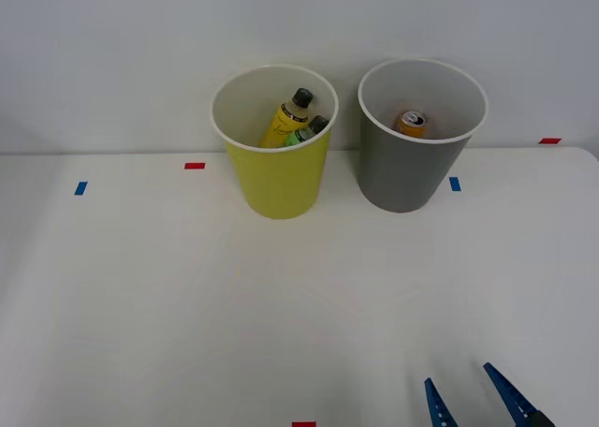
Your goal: Put cans in the gray bin, plastic bottles in the light green bin
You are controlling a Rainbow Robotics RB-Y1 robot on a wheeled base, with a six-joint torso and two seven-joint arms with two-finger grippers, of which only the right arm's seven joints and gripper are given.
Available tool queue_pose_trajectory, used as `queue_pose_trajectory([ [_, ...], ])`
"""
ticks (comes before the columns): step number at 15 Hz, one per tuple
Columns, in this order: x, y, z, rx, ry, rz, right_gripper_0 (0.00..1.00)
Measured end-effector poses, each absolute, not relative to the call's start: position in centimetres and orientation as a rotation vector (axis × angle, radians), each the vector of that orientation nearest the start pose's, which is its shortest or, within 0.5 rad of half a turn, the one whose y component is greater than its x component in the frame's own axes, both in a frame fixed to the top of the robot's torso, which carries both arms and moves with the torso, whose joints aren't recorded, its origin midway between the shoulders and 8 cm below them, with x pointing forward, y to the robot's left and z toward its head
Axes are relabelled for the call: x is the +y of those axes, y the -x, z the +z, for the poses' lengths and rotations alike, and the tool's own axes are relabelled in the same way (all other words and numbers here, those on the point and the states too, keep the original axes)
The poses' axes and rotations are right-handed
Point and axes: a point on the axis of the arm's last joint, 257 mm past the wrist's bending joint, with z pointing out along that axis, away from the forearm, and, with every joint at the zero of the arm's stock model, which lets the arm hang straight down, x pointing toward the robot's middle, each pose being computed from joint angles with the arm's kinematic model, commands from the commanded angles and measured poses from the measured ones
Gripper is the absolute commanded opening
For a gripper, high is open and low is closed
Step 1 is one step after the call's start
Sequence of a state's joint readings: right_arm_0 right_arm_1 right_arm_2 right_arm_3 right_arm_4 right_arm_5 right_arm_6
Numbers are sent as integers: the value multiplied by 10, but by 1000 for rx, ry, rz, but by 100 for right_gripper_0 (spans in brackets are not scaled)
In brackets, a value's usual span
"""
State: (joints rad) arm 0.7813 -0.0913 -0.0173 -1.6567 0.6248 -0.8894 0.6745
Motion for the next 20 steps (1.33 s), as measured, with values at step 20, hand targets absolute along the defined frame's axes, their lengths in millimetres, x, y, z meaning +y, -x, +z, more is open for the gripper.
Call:
queue_pose_trajectory([
  [20,-236,-254,-301,1524,73,360,100],
])
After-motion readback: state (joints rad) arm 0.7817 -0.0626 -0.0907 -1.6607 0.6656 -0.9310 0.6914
